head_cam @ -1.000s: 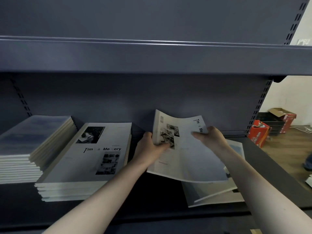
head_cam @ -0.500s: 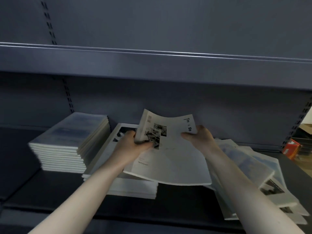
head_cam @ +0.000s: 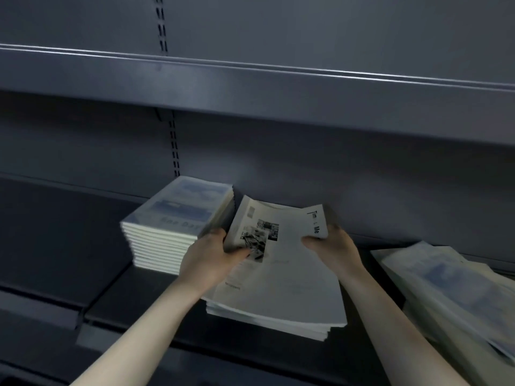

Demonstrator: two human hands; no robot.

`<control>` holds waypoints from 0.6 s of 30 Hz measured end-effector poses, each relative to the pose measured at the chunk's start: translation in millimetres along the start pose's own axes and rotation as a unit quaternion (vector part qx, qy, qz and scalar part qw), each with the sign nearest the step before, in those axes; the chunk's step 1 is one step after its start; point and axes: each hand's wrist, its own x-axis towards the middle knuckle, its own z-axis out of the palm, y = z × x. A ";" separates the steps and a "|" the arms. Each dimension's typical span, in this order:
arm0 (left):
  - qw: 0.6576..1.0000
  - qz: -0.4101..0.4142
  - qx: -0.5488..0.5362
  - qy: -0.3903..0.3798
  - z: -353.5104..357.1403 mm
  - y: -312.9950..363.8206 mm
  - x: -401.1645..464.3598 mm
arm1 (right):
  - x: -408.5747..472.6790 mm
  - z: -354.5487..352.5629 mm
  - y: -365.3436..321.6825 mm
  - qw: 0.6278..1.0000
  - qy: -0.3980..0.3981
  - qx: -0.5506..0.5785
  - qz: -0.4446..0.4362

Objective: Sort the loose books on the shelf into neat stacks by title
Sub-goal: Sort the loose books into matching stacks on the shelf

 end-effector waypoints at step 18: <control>0.995 0.013 0.072 -0.061 23.4 -5.1 22.4 | 2.9 13.5 10.9 0.995 0.077 0.021 0.057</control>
